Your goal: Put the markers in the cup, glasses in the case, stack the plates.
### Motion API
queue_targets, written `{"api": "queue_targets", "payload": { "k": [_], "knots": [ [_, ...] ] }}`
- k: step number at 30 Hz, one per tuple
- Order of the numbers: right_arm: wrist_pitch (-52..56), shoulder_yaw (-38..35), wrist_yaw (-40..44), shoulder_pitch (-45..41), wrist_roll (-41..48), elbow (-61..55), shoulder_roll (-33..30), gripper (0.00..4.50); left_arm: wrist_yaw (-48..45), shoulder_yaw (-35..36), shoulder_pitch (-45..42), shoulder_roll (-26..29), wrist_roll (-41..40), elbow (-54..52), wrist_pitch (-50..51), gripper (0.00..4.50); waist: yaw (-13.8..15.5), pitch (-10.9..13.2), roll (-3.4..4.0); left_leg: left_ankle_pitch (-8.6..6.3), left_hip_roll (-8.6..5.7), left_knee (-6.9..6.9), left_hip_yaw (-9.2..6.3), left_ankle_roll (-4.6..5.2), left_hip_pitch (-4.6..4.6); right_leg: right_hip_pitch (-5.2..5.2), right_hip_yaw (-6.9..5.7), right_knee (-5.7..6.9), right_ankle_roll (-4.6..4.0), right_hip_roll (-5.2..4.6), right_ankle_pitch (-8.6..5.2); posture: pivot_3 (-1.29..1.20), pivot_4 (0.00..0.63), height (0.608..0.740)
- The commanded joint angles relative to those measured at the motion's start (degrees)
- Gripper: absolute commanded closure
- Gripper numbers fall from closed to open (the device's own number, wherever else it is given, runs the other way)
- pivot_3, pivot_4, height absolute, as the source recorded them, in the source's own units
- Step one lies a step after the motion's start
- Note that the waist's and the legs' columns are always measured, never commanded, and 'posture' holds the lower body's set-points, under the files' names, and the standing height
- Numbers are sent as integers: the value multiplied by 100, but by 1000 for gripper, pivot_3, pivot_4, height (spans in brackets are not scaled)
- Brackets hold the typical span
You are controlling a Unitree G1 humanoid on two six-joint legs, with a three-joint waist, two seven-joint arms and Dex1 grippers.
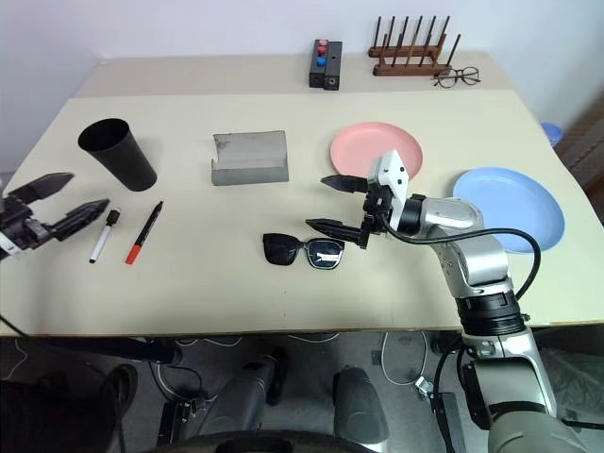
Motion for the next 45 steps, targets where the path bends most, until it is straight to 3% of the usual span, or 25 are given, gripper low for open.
{"api": "queue_targets", "payload": {
  "k": [1,7,12,19,28,45],
  "knots": [
    [-53,-35,-16,-251,120,-403,81,66,143,290,-156,352,-93,115,465,0,35,-2,-4,-1,0,1,-1,-1,0,1,0,-1,-1,-1,0,0,150,740],
    [-241,235,-329,-225,-92,-638,453,66,1320,99,-571,543,429,795,1236,0,10,-7,-11,-3,0,-1,-4,-4,2,2,2,-1,-3,-1,1,0,150,740],
    [65,102,-580,-374,331,-822,864,66,1632,-8,-1298,545,461,1385,1680,0,-1,-6,-11,-1,1,-2,-7,-5,1,-3,-3,4,15,6,11,0,150,740],
    [-26,195,-676,-236,257,-883,986,66,1555,-969,-2048,472,879,2067,2478,0,22,-8,-14,1,1,0,-6,-7,3,0,-3,7,16,12,18,0,150,740],
    [-60,196,-728,-10,174,-1040,887,66,966,-1998,-2865,461,1519,2641,2331,0,-16,-9,-18,6,2,2,-5,-3,2,-1,-2,7,17,18,22,0,150,740],
    [-71,226,-712,-4,124,-1060,850,66,1015,-2248,-3277,-63,1833,3014,2699,0,-3,-8,-19,12,11,6,-5,3,2,1,-1,9,14,30,26,0,150,740]
  ]
}}
